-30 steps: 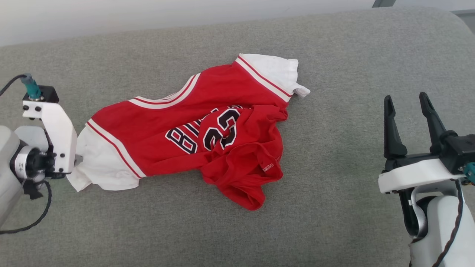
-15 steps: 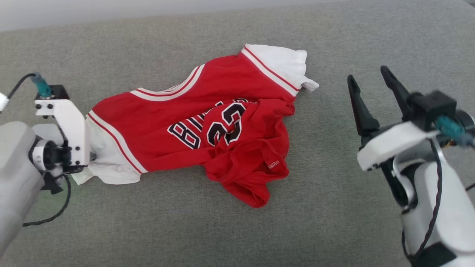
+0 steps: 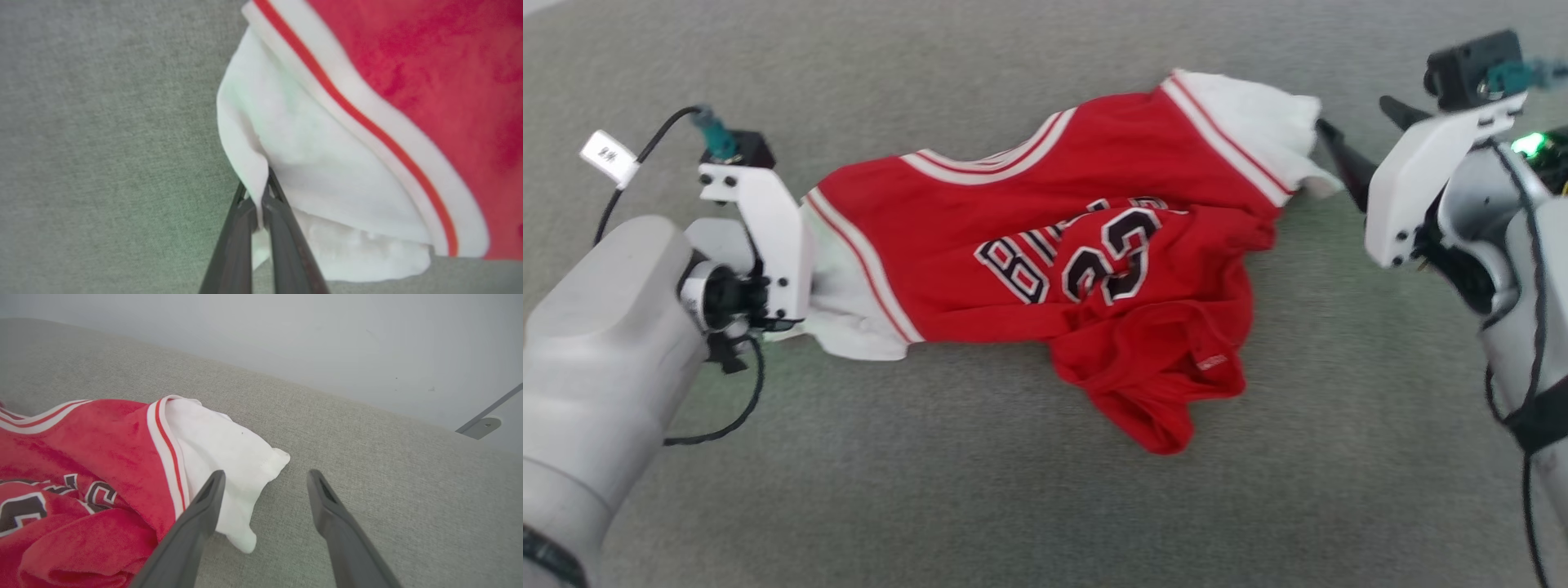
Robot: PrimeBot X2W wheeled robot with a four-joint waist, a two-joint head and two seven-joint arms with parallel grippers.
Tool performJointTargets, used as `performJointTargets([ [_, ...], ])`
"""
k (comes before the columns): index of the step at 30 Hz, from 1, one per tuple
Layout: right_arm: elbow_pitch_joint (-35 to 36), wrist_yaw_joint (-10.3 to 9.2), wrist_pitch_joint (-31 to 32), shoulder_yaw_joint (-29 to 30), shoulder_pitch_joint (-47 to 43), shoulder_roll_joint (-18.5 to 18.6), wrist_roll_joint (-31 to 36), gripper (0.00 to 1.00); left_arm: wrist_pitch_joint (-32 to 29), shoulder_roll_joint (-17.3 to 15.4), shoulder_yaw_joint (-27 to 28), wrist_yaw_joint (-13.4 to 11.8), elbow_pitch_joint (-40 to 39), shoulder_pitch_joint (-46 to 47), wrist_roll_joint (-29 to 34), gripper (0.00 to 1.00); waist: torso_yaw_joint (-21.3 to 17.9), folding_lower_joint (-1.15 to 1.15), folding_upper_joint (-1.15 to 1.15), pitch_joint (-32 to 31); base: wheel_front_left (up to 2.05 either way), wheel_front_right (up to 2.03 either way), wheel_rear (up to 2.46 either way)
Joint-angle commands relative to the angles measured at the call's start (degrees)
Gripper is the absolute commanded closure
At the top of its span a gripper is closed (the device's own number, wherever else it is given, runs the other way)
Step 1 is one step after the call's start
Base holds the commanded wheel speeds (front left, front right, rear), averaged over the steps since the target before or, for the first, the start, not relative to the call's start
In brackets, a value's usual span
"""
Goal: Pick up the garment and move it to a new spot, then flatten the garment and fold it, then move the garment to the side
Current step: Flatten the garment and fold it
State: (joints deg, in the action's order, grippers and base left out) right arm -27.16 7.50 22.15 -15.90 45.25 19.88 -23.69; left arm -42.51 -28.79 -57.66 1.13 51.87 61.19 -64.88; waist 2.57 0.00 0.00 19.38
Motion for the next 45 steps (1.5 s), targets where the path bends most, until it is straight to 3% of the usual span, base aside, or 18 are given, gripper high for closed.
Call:
performJointTargets([
  [1,-2.01,-0.02,1.72,-1.32,2.22,0.75,-1.46,0.0,0.69,1.7,-0.72,0.74,0.59,0.03,0.43,1.0,2.41,0.0,0.0,1.56,0.0,0.0,0.0],
  [9,-14.23,-0.02,9.16,-4.7,12.26,3.61,-4.35,0.0,2.91,5.66,-1.25,3.32,2.49,3.11,1.24,1.0,7.08,0.0,0.0,5.09,0.0,0.0,0.0],
  [20,-30.83,-0.02,17.44,-6.49,17.59,1.35,-7.77,0.0,4.96,9.27,-2.19,5.32,5.11,5.17,1.24,1.0,11.68,0.0,0.0,8.87,0.0,0.0,0.0],
  [21,-32.01,-0.02,18.27,-7.02,17.28,0.92,-7.97,0.58,5.12,9.24,-2.2,5.49,5.53,5.14,1.25,1.0,11.72,0.0,0.0,8.95,0.0,0.0,0.0],
  [22,-32.72,-0.01,18.95,-7.66,17.05,0.49,-8.15,1.0,5.38,9.18,-2.17,5.49,6.02,5.23,1.18,1.0,11.67,0.0,0.0,9.0,0.0,0.0,0.0],
  [28,-29.33,-0.03,14.6,-9.45,18.56,2.66,-10.5,1.0,8.89,7.26,-0.22,5.62,8.85,8.03,0.22,1.0,9.71,0.0,0.0,7.5,0.0,0.0,0.0],
  [38,-20.12,-0.03,7.27,-11.03,22.75,5.74,-14.7,1.0,15.78,3.93,3.54,5.88,10.79,17.01,-0.07,1.0,3.16,0.0,0.0,0.31,0.0,0.0,0.0],
  [45,-15.8,-0.03,4.67,-9.81,24.67,4.88,-17.72,1.0,17.84,2.55,4.32,6.1,10.7,22.28,0.36,1.0,-0.4,0.0,0.0,-5.45,0.0,0.0,0.0],
])
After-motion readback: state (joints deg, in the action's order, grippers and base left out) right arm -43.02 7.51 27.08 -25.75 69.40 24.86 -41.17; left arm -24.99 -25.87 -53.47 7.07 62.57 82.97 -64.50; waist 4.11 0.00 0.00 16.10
